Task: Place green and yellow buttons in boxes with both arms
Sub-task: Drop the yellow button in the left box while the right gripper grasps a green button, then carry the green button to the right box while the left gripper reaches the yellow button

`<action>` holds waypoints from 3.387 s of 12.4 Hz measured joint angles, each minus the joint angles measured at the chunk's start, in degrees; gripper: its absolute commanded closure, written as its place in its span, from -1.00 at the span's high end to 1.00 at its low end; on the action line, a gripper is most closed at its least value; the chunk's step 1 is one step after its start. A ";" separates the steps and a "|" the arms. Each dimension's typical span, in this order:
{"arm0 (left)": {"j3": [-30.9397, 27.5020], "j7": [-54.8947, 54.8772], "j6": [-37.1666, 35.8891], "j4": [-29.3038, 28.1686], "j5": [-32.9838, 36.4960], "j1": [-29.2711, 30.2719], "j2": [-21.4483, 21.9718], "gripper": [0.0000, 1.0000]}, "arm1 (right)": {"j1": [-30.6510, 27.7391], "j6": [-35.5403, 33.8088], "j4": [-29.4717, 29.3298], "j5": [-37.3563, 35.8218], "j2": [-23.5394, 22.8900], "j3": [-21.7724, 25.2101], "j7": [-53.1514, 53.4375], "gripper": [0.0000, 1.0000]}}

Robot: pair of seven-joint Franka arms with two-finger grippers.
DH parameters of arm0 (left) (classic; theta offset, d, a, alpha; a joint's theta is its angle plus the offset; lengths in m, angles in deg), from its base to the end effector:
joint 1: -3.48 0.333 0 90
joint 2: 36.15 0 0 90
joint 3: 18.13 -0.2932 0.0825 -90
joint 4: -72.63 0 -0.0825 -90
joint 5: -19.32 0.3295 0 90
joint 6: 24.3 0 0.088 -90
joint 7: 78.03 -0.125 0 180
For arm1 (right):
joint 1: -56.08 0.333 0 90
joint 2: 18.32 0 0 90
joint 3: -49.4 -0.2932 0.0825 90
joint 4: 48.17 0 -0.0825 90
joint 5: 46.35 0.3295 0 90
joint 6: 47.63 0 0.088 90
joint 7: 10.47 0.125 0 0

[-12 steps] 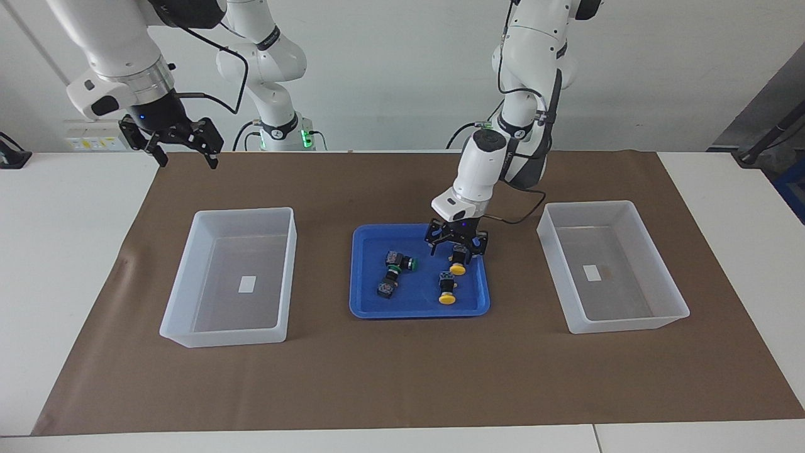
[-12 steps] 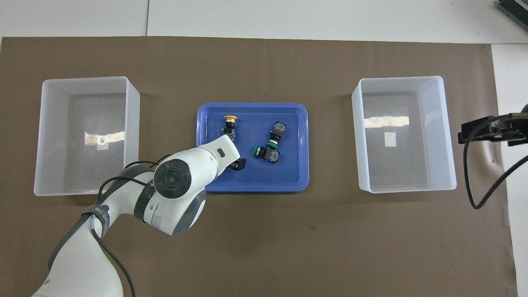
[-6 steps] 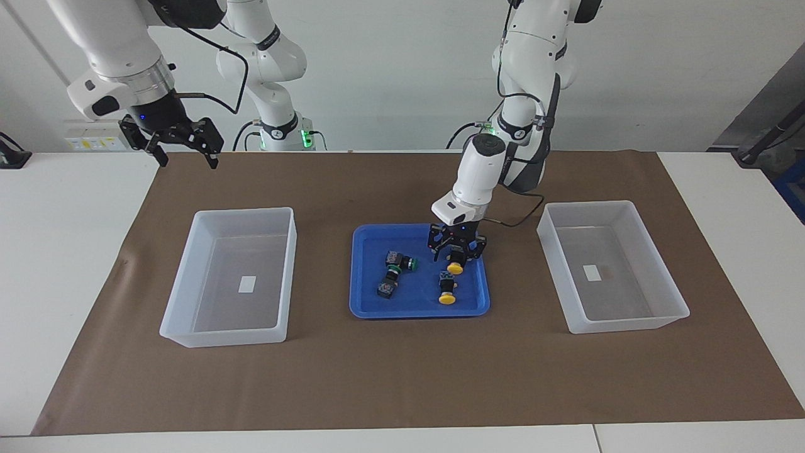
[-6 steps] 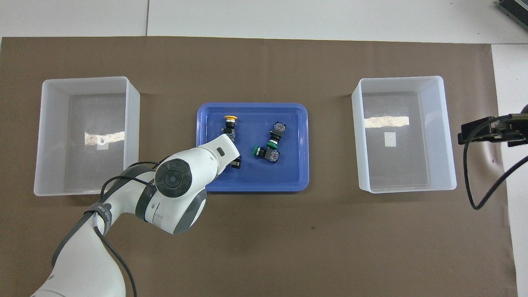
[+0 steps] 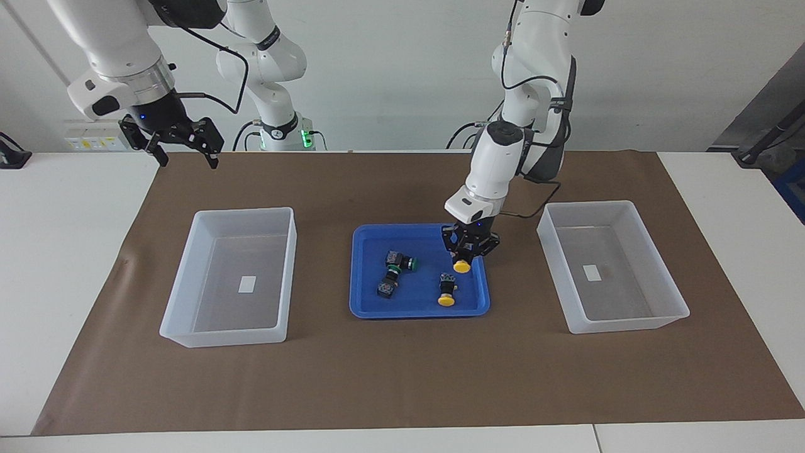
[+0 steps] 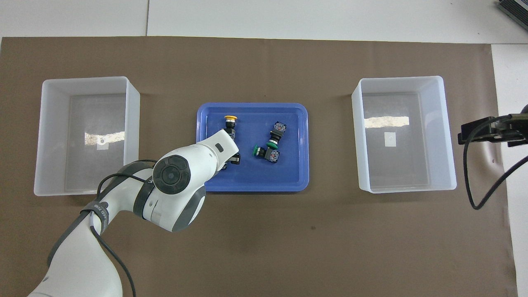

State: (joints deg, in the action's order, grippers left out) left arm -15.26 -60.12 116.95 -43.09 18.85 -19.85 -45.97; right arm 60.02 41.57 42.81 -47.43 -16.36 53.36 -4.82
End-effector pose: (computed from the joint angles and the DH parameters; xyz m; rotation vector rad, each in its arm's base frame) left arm 0.5081 -0.2491 0.3871 2.9950 -0.2056 0.3760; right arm 0.4889 -0.0031 0.5922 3.1214 -0.1550 0.0060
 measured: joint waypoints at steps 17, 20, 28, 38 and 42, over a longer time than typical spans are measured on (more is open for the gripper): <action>-0.35 -25.11 -3.34 1.95 -1.36 26.01 2.09 -1.00 | 24.15 33.05 1.99 1.20 -23.75 -1.29 42.41 1.00; -0.32 -25.15 1.44 0.71 -1.90 26.98 -0.35 -1.00 | 26.68 36.30 2.01 1.25 -27.04 -1.31 46.87 1.00; 0.08 -25.14 10.61 3.15 -2.09 27.40 -10.34 -0.86 | 28.16 43.38 2.44 1.27 -33.43 -1.30 47.83 0.72; -0.04 -25.19 7.86 7.20 -2.09 27.54 -9.18 1.00 | 28.45 44.06 3.08 1.31 -32.97 -1.05 47.88 -1.00; 1.27 -24.97 -7.31 10.37 -2.09 26.13 -0.64 1.00 | 23.71 32.53 0.19 1.19 -23.06 -0.65 42.19 -1.00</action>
State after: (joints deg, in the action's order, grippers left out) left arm -13.99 -85.09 109.64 -32.72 16.76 6.27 -46.61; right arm 83.73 74.10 43.01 -46.24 -39.42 52.71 37.37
